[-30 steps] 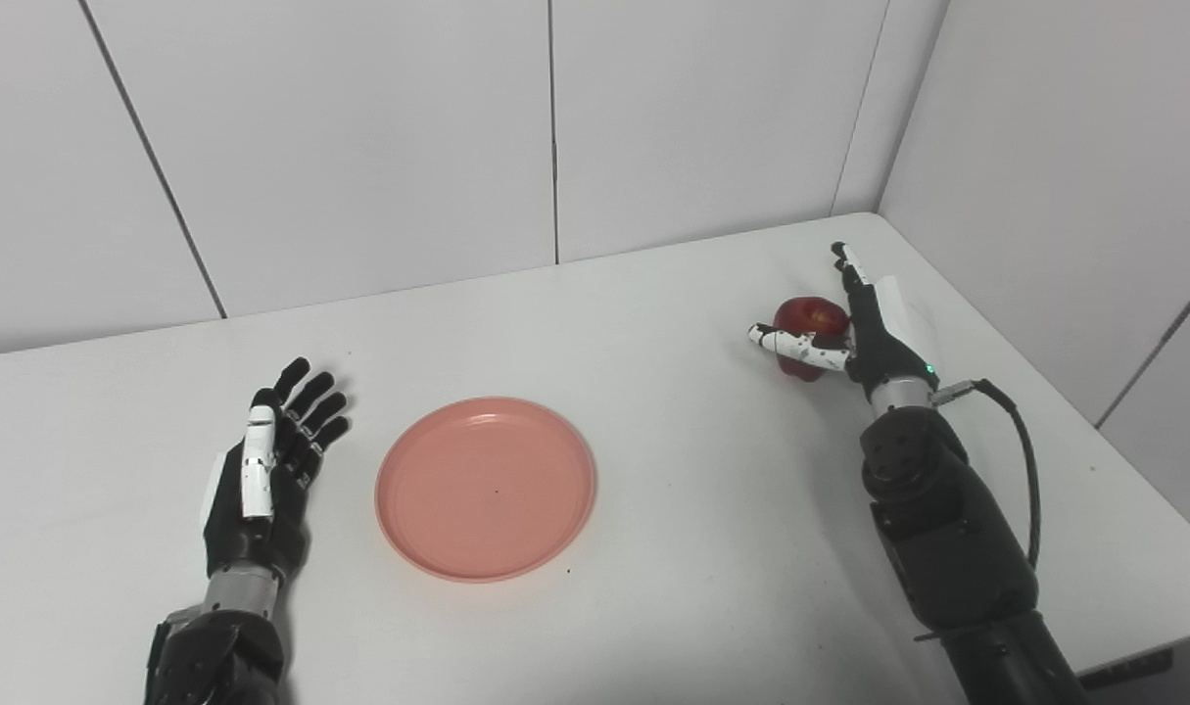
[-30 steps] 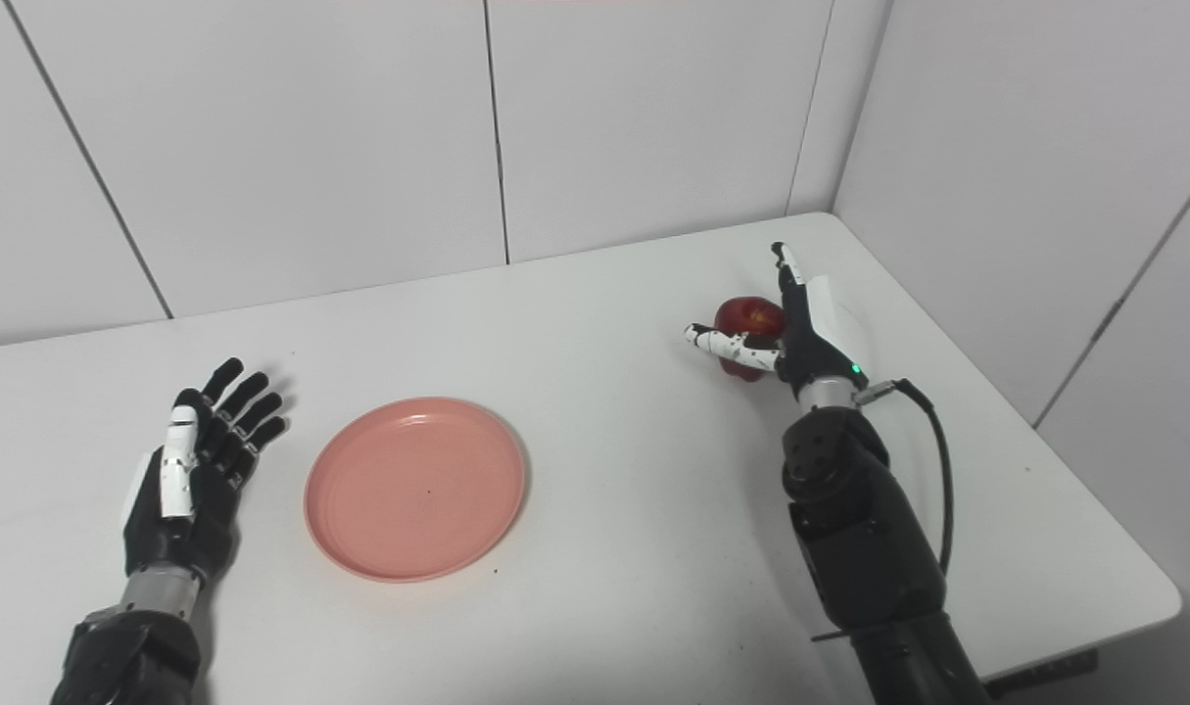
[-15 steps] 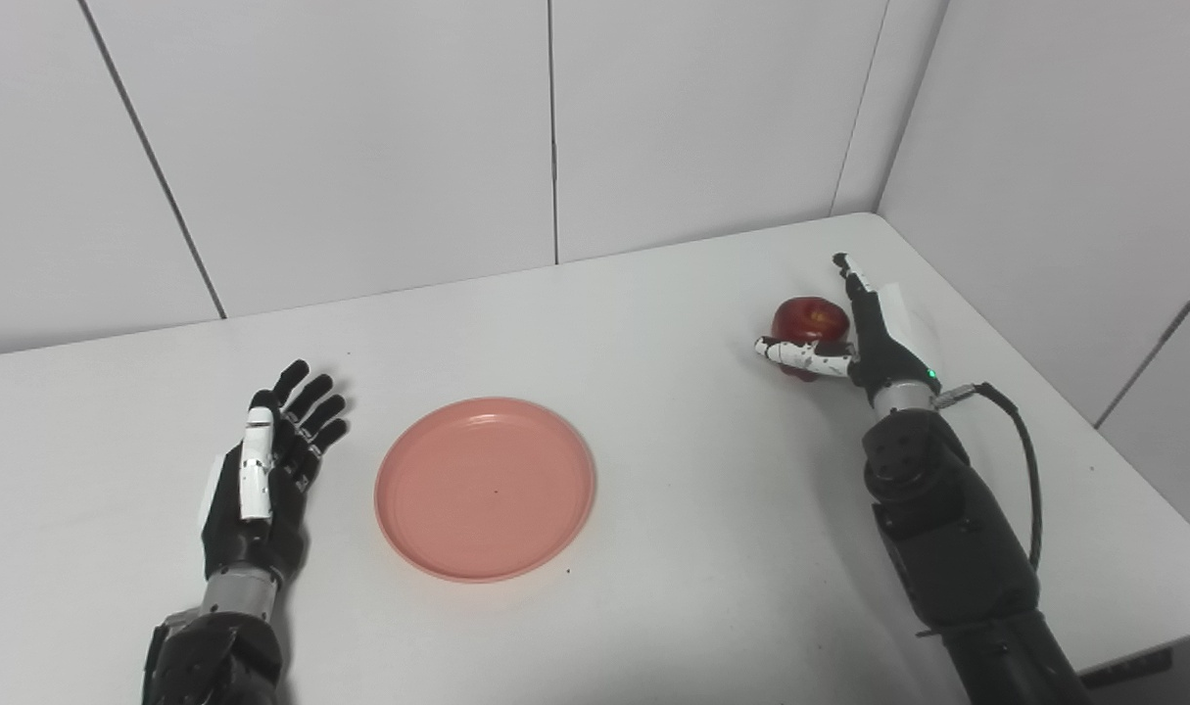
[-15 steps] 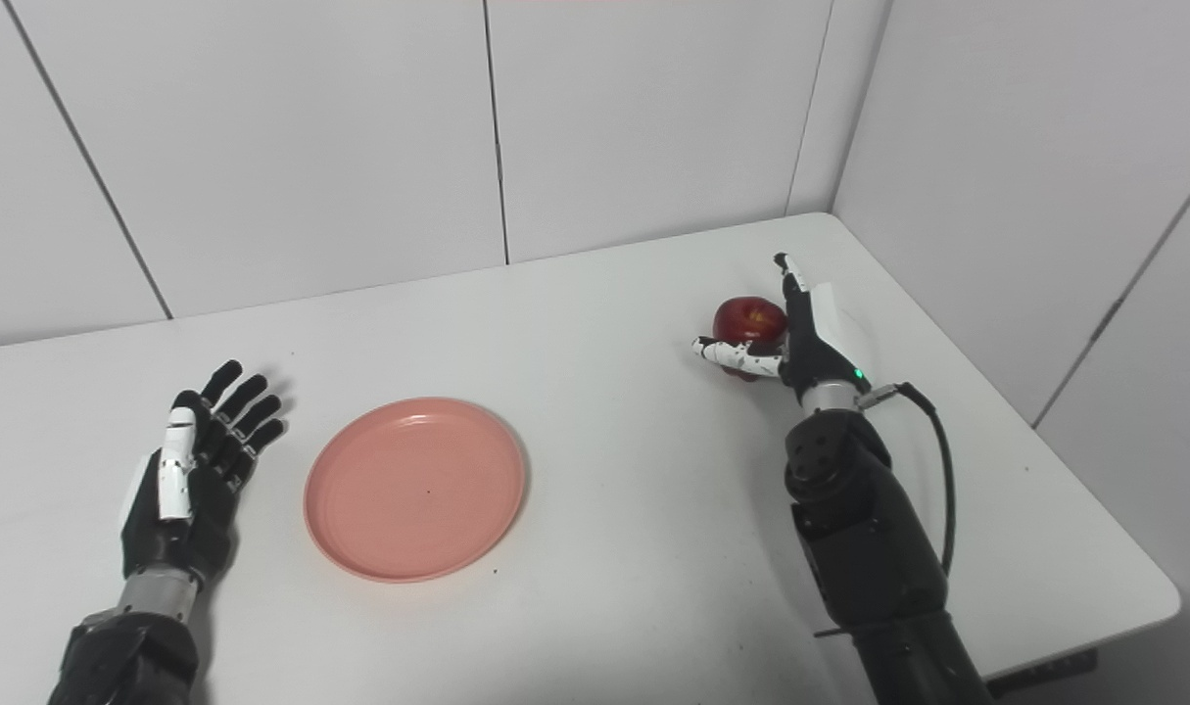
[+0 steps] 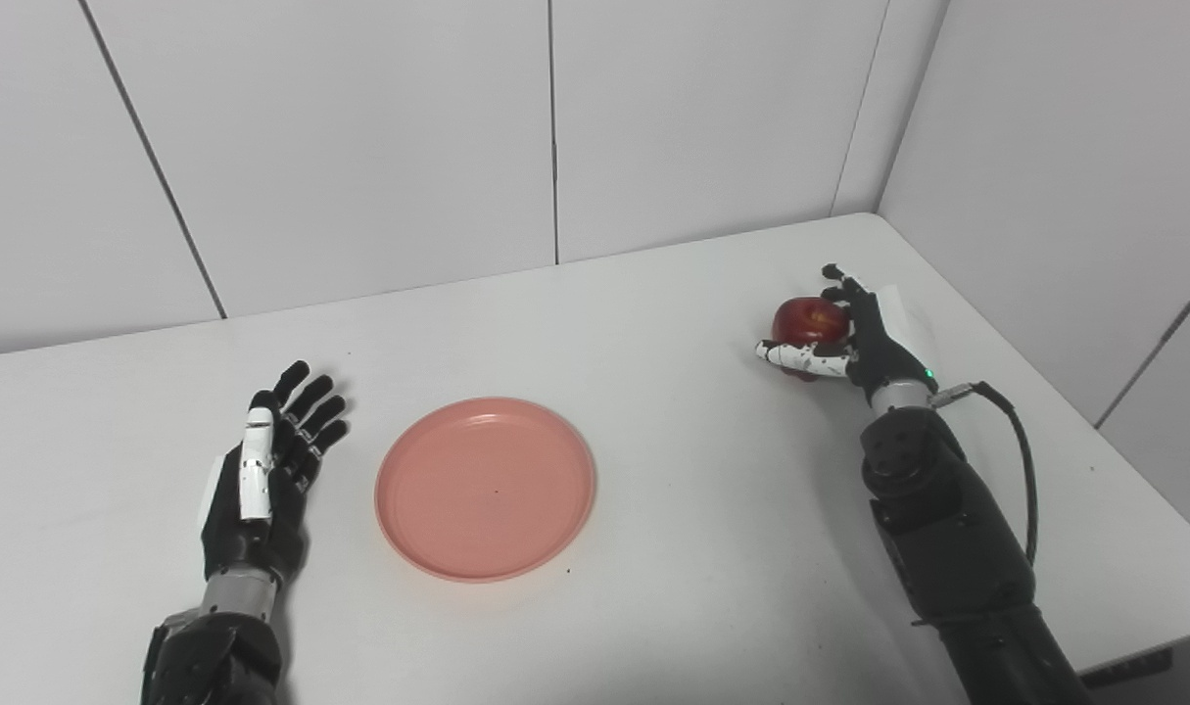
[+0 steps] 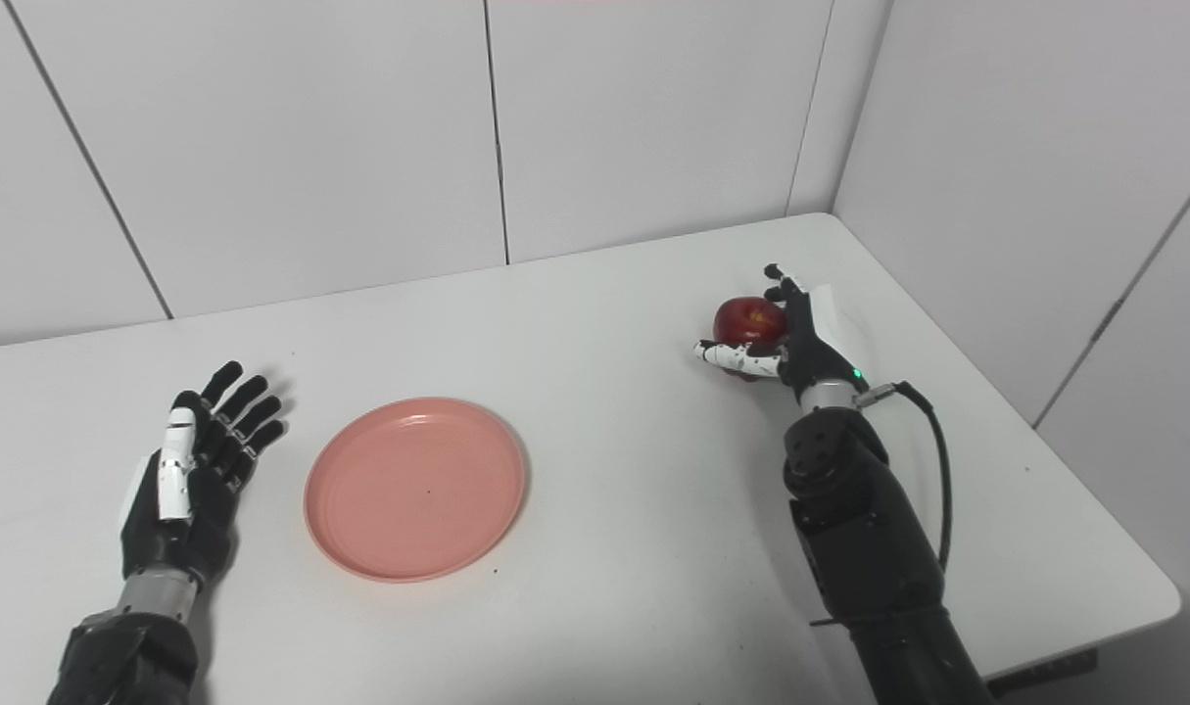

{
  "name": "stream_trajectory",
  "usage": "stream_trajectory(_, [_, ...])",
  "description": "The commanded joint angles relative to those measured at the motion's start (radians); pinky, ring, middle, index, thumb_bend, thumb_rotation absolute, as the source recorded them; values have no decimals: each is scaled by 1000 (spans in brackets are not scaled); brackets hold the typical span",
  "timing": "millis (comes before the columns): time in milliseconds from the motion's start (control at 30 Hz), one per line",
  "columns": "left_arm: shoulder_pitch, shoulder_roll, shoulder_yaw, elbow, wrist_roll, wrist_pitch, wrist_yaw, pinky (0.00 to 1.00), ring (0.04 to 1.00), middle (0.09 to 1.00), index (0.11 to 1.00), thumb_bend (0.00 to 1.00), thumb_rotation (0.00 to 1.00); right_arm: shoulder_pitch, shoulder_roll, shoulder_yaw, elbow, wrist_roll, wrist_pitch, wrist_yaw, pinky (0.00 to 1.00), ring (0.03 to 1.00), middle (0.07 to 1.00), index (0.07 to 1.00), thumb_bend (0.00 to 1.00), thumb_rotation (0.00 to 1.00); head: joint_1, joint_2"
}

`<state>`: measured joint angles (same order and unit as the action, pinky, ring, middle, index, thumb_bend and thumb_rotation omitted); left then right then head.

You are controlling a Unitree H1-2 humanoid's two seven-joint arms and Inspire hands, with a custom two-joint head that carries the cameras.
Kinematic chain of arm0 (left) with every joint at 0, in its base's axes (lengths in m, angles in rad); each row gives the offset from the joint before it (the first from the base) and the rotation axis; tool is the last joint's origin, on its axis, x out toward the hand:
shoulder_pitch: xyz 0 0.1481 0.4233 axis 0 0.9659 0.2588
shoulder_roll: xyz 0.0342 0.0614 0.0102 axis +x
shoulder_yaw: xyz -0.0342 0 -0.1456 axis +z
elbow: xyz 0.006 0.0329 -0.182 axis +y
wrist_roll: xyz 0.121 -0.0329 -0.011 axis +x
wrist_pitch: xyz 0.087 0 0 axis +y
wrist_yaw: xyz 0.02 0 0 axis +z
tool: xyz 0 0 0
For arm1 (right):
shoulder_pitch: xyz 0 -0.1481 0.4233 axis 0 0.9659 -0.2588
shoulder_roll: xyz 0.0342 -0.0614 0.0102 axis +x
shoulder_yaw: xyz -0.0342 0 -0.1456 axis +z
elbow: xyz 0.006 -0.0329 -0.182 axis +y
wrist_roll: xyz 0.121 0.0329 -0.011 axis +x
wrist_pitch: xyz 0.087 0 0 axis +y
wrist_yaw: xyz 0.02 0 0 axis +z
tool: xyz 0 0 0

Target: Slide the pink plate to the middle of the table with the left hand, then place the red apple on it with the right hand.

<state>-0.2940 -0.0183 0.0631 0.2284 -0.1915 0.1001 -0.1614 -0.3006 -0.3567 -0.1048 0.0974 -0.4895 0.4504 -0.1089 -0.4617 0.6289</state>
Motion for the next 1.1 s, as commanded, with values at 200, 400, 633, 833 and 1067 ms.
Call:
stream_trajectory(200, [8,-2,-8,9,-3,30,7,861,858,873,867,383,1000,-62,-30,-9,61,23,-102,-67,552,624,669,688,881,174,1,0])
stream_trajectory(400, [9,-4,-7,5,-4,34,12,860,856,870,863,384,1000,-81,-40,3,123,38,-149,-82,475,530,579,554,677,121,2,1])
stream_trajectory(633, [8,-6,-4,10,-9,31,10,861,857,871,863,383,1000,-90,-46,20,170,32,-227,-133,408,467,513,485,519,130,3,0])
stream_trajectory(833, [9,-7,-5,7,-6,30,12,861,857,871,866,383,1000,-93,-44,25,171,32,-223,-146,397,465,516,486,518,130,4,-2])
stream_trajectory(1067, [9,-7,-6,10,-3,32,13,859,857,871,865,385,1000,-92,-42,24,162,31,-217,-156,404,472,525,486,518,131,10,-5])
